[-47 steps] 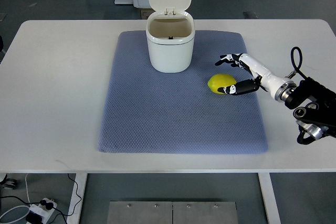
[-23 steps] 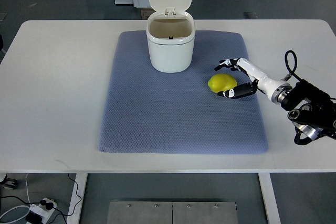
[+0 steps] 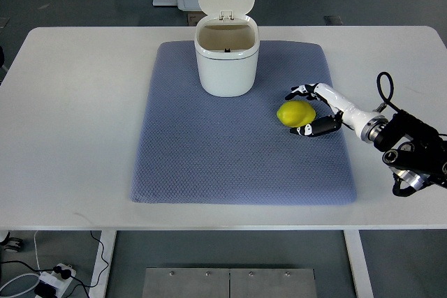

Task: Put lemon in trash with right hand
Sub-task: 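Close the right hand's fingers around the yellow lemon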

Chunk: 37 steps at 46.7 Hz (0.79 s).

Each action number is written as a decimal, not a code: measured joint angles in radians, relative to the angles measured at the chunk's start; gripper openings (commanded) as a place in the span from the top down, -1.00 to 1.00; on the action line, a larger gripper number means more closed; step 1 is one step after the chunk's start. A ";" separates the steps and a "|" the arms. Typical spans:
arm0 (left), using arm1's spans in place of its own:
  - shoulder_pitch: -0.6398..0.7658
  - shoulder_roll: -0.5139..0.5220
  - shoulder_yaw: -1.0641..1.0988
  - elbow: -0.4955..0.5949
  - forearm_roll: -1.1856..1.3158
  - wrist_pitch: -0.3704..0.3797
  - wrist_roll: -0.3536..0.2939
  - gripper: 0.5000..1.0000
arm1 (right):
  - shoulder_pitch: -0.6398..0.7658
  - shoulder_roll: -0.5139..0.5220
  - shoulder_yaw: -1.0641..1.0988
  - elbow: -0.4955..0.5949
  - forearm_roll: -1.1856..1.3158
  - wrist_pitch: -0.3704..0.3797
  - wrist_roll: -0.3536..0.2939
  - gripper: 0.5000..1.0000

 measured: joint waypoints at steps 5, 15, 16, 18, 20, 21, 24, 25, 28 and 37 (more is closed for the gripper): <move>0.000 0.000 0.000 0.000 0.000 0.000 0.000 -1.00 | 0.000 0.000 -0.004 0.000 0.000 -0.001 0.000 -0.54; 0.000 0.000 0.000 0.000 0.000 0.000 0.000 -1.00 | 0.001 0.000 -0.022 0.000 -0.001 0.000 -0.002 0.10; 0.000 0.000 0.000 0.000 0.000 0.000 0.000 -1.00 | 0.003 0.000 -0.028 0.000 -0.001 0.000 -0.001 0.16; 0.000 0.000 0.000 0.000 0.000 0.000 0.000 -1.00 | 0.007 0.000 -0.035 0.000 0.000 0.000 -0.001 0.29; 0.000 0.000 0.000 0.000 0.000 0.000 0.000 -1.00 | 0.010 0.000 -0.043 0.000 0.000 0.000 -0.001 0.54; 0.000 0.000 0.000 0.000 0.000 0.000 0.000 -1.00 | 0.012 0.000 -0.045 0.000 0.000 0.000 -0.001 0.71; 0.000 0.000 0.000 0.000 0.000 0.000 0.000 -1.00 | 0.017 0.000 -0.054 0.000 0.003 0.000 0.000 1.00; 0.000 0.000 0.000 0.000 0.000 0.000 0.000 -1.00 | 0.019 0.000 -0.056 0.001 0.005 0.000 0.000 1.00; 0.000 0.000 0.000 0.000 0.000 0.000 0.000 -1.00 | 0.030 0.000 -0.060 0.003 0.010 0.002 -0.001 1.00; 0.000 0.000 0.000 0.000 0.000 0.000 0.000 -1.00 | 0.039 -0.003 -0.063 0.009 0.014 0.012 -0.003 1.00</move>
